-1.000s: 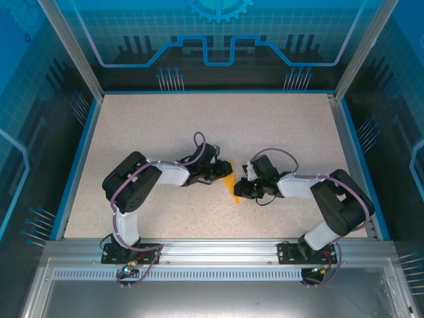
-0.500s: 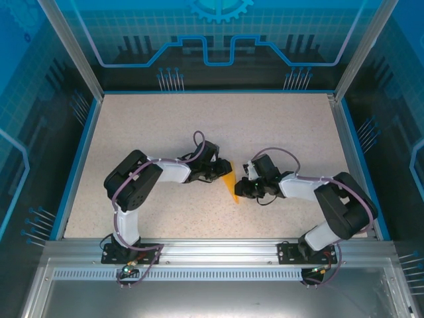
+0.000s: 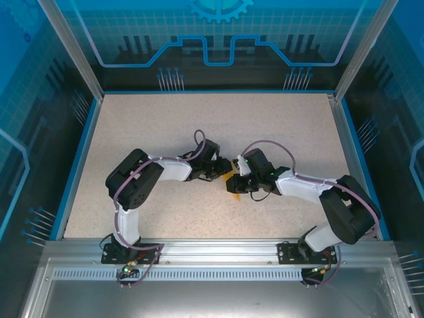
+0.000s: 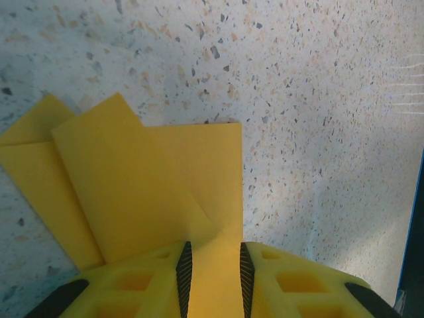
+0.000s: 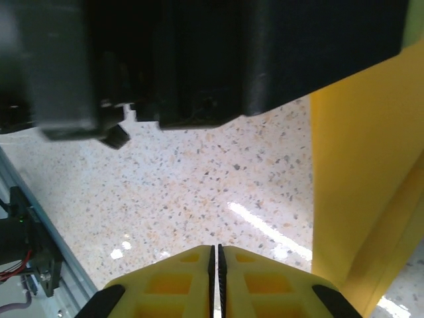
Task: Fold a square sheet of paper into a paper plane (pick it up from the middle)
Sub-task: Fold the wing for the fifth time at the center of the table.
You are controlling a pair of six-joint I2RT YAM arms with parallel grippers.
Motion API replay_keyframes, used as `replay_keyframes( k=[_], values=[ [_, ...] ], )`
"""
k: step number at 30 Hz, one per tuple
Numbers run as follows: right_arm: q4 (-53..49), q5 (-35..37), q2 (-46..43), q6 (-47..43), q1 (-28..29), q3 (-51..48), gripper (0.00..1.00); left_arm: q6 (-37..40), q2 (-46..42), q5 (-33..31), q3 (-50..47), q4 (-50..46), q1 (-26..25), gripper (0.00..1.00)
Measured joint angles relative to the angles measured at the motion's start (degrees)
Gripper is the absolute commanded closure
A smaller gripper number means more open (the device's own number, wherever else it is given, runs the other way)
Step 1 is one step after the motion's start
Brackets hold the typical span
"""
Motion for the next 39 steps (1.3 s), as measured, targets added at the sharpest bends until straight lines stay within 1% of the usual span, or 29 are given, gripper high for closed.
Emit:
replay_keyframes(
  k=[6, 9, 13, 19, 26, 29, 32, 34, 35, 39],
  values=[
    [0.11, -0.13, 5.07, -0.2, -1.79, -0.46, 0.87, 0.07, 0.0, 0.0, 0.04, -0.11, 0.0, 0.7],
    [0.13, -0.72, 5.7, -0.22, -3.15, -2.1, 0.86, 0.24, 0.0, 0.0, 0.04, -0.17, 0.0, 0.71],
    [1.25, -0.98, 5.4, -0.63, -3.39, -3.45, 0.86, 0.44, 0.0, -0.02, 0.13, -0.39, 0.0, 0.71],
    [1.53, -0.87, 3.13, -1.29, -3.41, -5.79, 0.85, 1.31, 0.0, -0.04, 0.33, -0.98, 0.0, 0.71],
    [-0.44, -0.94, 0.13, -2.14, -3.5, -8.02, 0.85, 1.49, 0.0, -0.02, 0.37, -1.01, 0.0, 0.71],
    [-1.09, -1.9, -2.89, -2.08, -4.98, -10.4, 0.83, 1.49, 0.0, 0.02, 0.37, -0.98, 0.0, 0.71],
    [-2.14, -3.02, -6.88, -1.57, -7.28, -11.34, 0.79, 1.46, 0.0, 0.24, 0.37, -0.94, 0.04, 0.71],
    [-1.99, -3.69, -9.22, -1.18, -8.15, -10.84, 0.71, 1.49, 0.0, 0.37, 0.37, -0.94, 0.07, 0.71],
    [-1.95, -3.74, -9.79, -0.92, -8.28, -10.19, 0.69, 1.46, 0.0, 0.39, 0.37, -0.92, 0.07, 0.71],
    [-2.03, -2.4, -7.1, -0.07, -8.5, -5.05, 0.62, 1.4, 0.0, 0.46, 0.37, -0.87, 0.11, 0.71]
  ],
)
